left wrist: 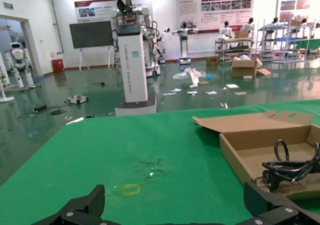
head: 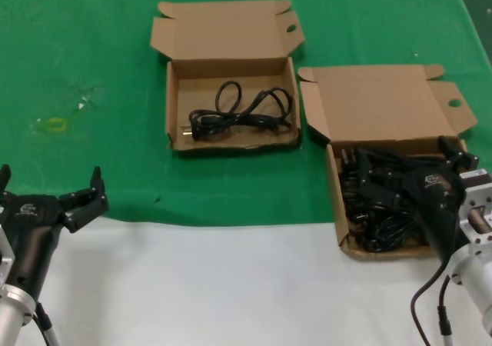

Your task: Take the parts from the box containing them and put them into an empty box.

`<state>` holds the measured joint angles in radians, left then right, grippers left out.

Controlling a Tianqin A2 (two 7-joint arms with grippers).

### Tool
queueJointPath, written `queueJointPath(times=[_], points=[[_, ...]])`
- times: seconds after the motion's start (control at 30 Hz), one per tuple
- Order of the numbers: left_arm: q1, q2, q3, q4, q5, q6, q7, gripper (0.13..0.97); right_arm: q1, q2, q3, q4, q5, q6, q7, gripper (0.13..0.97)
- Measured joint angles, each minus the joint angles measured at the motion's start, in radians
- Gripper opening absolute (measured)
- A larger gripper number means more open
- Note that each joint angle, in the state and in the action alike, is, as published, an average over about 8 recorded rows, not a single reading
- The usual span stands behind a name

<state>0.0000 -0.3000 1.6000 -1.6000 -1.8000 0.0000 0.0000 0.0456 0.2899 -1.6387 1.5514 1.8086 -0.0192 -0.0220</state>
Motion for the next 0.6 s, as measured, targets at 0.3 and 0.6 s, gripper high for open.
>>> queueJointPath(times=[0.3,0.6], points=[[0.0,0.0,0.0,0.0,0.0,0.0,0.0,0.966,0.0,0.0,0.0,0.0,0.0,0.0,0.0,0.966],[0.0,0.0,0.0,0.0,0.0,0.0,0.0,0.966,0.0,0.0,0.0,0.0,0.0,0.0,0.0,0.966]])
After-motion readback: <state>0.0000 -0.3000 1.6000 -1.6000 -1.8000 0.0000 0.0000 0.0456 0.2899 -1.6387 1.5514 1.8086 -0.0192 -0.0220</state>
